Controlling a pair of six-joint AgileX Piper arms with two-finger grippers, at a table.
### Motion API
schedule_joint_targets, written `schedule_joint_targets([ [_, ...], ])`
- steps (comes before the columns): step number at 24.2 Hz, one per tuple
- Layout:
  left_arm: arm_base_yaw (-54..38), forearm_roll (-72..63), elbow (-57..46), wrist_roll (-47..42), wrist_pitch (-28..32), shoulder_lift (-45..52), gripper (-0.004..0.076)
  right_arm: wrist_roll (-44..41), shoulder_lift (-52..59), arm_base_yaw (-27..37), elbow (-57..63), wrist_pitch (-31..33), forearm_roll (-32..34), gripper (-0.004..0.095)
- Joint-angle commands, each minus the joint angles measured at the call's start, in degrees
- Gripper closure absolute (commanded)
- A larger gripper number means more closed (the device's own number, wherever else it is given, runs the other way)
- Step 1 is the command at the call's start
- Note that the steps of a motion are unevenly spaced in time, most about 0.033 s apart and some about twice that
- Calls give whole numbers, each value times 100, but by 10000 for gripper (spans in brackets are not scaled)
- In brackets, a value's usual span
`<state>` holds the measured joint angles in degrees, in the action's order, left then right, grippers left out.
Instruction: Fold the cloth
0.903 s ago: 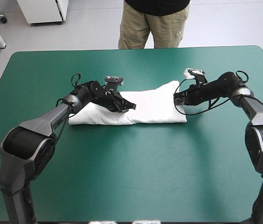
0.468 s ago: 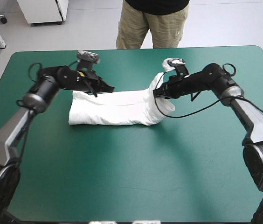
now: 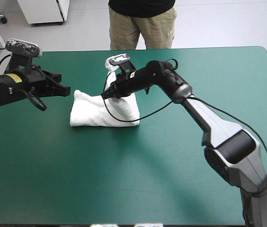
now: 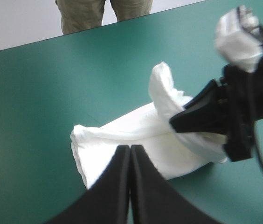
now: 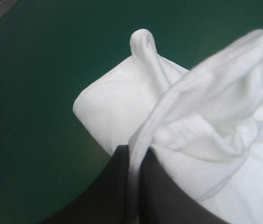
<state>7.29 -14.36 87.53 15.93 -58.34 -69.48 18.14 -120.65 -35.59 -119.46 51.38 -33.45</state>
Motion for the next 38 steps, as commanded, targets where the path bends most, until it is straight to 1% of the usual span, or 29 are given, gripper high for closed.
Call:
schedule_joint_targets([
  [1,-7,-109,190,-60,247,267,733,-224,-394,-232,-1268,24,-131,907],
  [6,-7,-109,190,-60,100,250,733,-537,-1371,-492,-2816,265,-45,906],
  [10,-7,-109,190,-60,-18,169,733,-582,-1956,-619,-3557,669,-103,890],
  [12,-7,-109,190,-60,-32,114,733,-408,-2110,-674,-3655,790,-338,804],
  [14,-7,-109,179,-60,-42,50,733,-18,-2182,-711,-3653,899,-813,652],
  [15,-7,-109,179,-60,-42,34,733,193,-2198,-725,-3653,960,-1001,563],
  [17,-7,-109,179,-60,-42,-2,733,572,-2208,-724,-3653,1053,-1311,416],
  [18,-7,-109,179,-60,-42,-2,733,604,-2208,-724,-3668,1068,-1312,384],
  [19,-7,-109,179,-60,-42,-14,733,588,-2198,-712,-3729,1116,-1169,367],
  [21,-7,-109,179,-60,-42,-14,733,333,-2161,-658,-3868,1264,-703,375],
  [22,-7,-109,179,-49,-42,-14,733,-119,-2111,-542,-4085,1584,-71,401],
  [23,-7,-109,179,-49,-42,-14,733,-346,-2095,-499,-4194,1744,148,416],
  [24,-7,-109,179,-49,-31,-14,733,-885,-2030,-310,-4406,2029,505,447],
  [27,-7,-47,179,-49,-40,-4,733,-1203,-1731,118,-4330,2032,351,474],
  [29,-7,170,179,-49,-39,-4,733,-1253,-1451,359,-3883,2042,373,492],
  [32,-7,170,179,-49,-39,-4,733,-710,-654,531,-1803,2002,688,492],
  [34,-7,162,179,-49,-39,-4,733,-417,-135,597,-423,1451,730,492],
  [35,-7,96,179,-49,-25,-4,733,-276,68,672,271,938,546,492],
  [36,-7,53,179,-49,-25,-4,733,-118,197,739,778,575,200,492],
  [37,-7,52,179,-49,-25,-4,733,136,247,826,1224,225,-350,484],
  [38,-7,52,179,-49,-25,-4,733,402,247,889,1459,47,-752,479],
])
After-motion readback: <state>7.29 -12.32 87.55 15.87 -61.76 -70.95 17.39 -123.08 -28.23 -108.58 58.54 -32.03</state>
